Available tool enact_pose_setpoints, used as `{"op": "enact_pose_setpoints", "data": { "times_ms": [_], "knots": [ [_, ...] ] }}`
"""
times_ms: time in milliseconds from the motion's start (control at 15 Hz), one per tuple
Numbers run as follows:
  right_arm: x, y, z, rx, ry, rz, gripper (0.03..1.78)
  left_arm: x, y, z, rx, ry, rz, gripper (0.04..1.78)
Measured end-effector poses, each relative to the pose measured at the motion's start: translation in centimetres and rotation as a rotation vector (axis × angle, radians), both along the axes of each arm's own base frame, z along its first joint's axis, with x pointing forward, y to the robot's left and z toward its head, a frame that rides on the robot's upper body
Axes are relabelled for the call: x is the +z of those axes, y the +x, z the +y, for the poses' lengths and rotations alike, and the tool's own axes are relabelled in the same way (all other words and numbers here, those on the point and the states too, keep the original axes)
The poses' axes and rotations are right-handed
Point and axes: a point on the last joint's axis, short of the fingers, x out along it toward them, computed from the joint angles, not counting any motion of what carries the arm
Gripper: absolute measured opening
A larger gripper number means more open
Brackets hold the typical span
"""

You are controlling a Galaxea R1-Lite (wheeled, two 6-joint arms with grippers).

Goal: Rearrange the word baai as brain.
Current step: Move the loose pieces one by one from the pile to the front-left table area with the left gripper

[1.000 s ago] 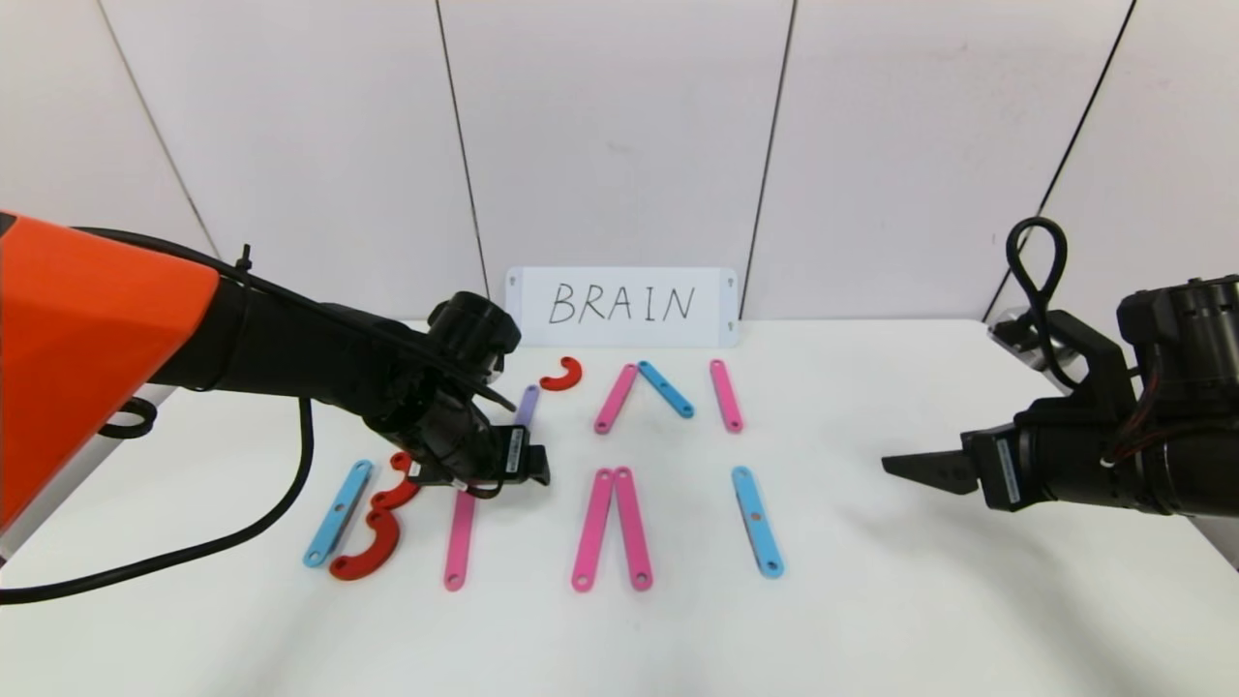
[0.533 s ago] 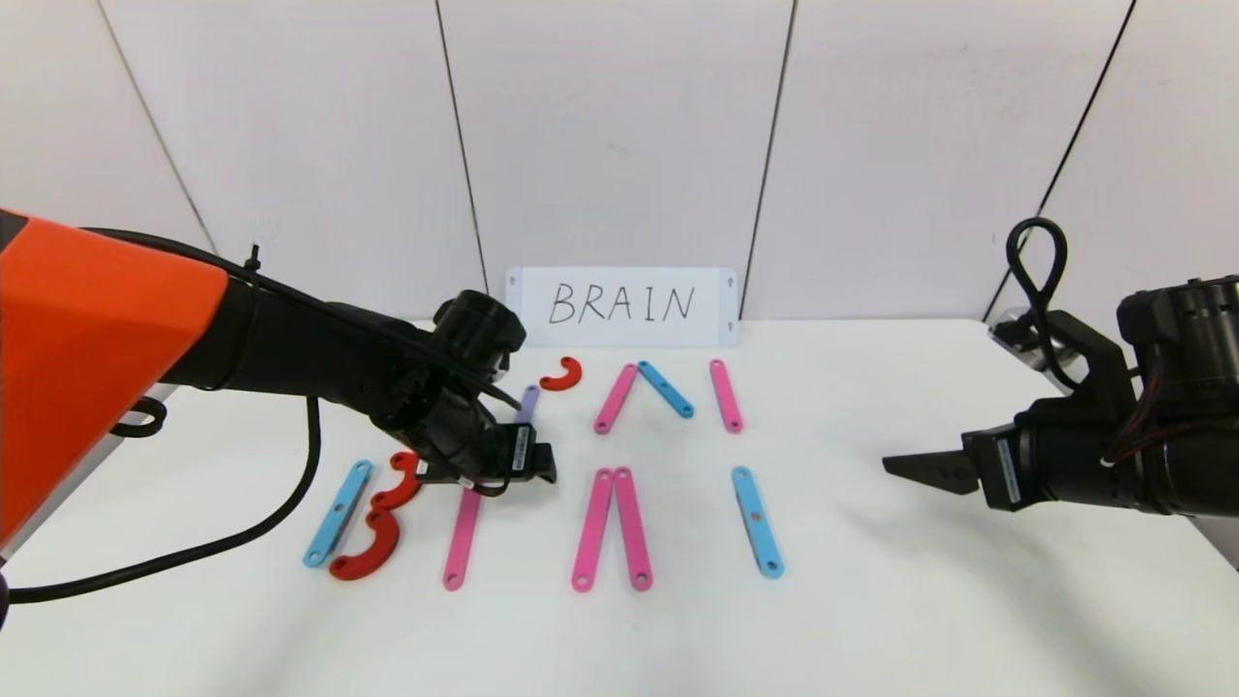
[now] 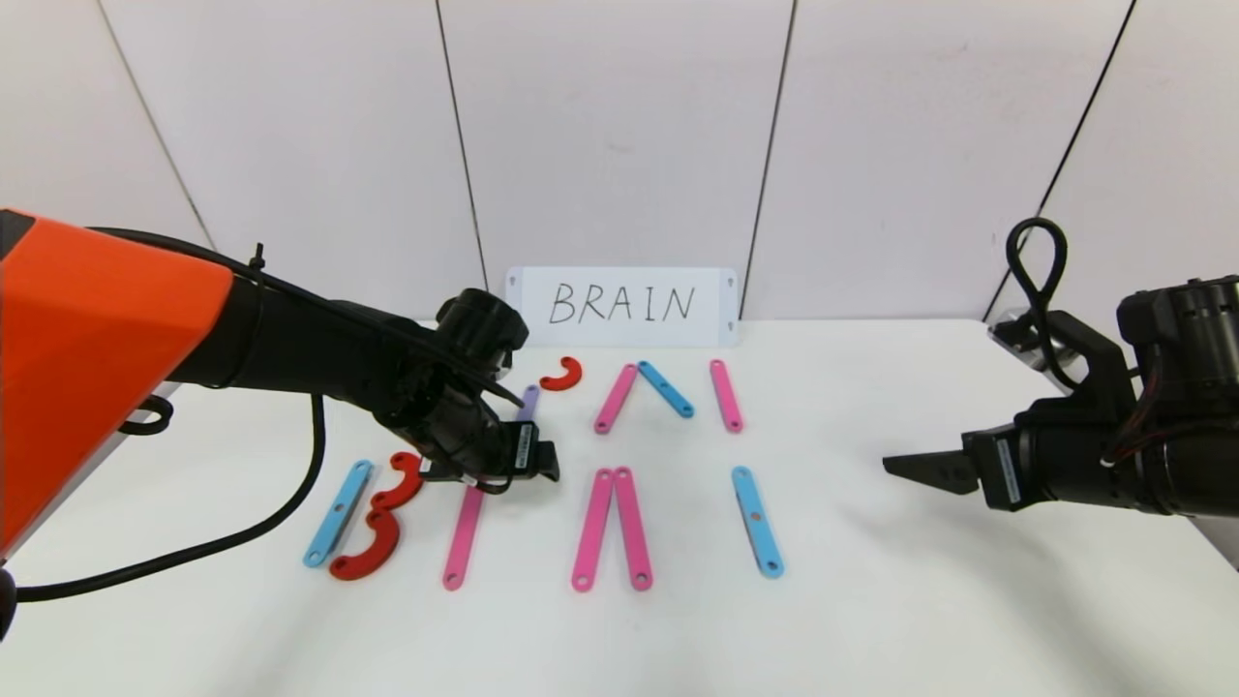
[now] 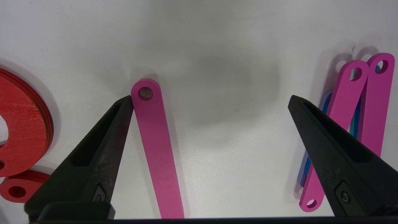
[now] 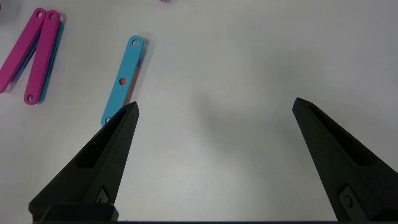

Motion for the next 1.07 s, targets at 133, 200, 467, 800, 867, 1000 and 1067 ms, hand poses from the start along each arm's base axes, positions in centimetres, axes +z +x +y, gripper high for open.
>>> {"op": "enact_pose_setpoints", "data": {
  "times_ms": [133,200,467,800,867,1000,1067],
  "knots": [
    [0.0,0.0,0.0,0.000,-0.001,0.000,1.73,0.3,0.2,-0.1,0.001,-0.006,-0.013,1.74],
    [0.0,0.0,0.0,0.000,-0.001,0.000,1.73,0.7,0.4,-0.1,0.002,-0.011,-0.028,1.74],
    [0.0,0.0,0.0,0.000,-0.001,0.001,1.73,3.0,2.3,-0.7,-0.006,-0.020,-0.145,1.74],
    [0.0,0.0,0.0,0.000,-0.001,0.002,1.73,3.8,6.4,-1.9,-0.043,0.080,-0.304,1.74],
    [0.0,0.0,0.0,-0.001,-0.001,0.002,1.73,3.6,7.2,-2.1,-0.069,0.105,-0.327,1.74],
    [0.0,0.0,-0.1,-0.003,-0.001,0.002,1.73,3.0,8.7,-2.5,-0.124,0.150,-0.360,1.74],
    [0.0,0.0,-0.1,-0.003,-0.001,0.002,1.73,2.5,9.3,-2.6,-0.154,0.175,-0.368,1.74]
  ]
}}
